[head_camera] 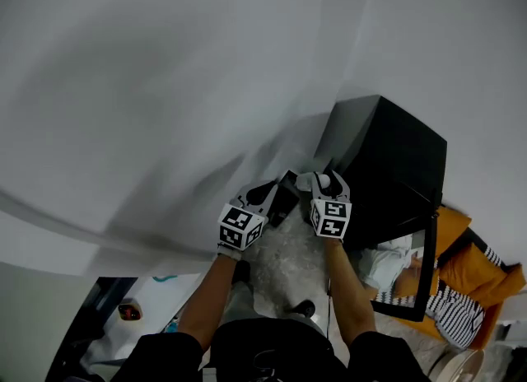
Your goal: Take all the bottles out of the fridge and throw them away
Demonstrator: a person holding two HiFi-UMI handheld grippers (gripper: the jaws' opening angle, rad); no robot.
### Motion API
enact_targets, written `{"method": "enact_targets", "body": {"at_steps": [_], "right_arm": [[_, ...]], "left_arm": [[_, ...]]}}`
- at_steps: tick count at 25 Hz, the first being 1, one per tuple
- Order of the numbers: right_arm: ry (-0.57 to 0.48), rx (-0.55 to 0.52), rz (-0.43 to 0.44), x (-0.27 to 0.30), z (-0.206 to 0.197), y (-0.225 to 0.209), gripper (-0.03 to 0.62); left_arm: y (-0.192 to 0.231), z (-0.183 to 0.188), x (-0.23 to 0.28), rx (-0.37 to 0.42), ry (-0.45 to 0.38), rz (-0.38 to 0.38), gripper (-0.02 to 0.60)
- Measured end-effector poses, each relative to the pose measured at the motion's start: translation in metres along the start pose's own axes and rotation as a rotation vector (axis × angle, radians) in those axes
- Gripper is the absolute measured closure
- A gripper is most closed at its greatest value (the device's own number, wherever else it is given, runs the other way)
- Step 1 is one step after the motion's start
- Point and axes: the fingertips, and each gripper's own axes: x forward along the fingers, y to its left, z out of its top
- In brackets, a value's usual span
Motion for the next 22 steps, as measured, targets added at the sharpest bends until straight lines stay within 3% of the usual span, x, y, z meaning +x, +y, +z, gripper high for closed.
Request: {"method": "enact_targets", "body": {"at_steps": [6,13,22], "right_arm": [[0.011,-0.022,0.079,0.021,0.005,0.044,0.402],[0.042,-0.018,0.113,0.052,-0.015,0.056,0.401],[0.108,0.018,0.093,0.114,-0.1,0.04,0.402]], "left_arm": [[0.035,-0.007,-0.03,-0.023,0.01,0.077,0.575],[0.059,-0.035,-0.027,-0.032,0.052,0.098,0.575],[0.102,-0.108,0.008,-0.027,0.115,0.095,0.575]]}}
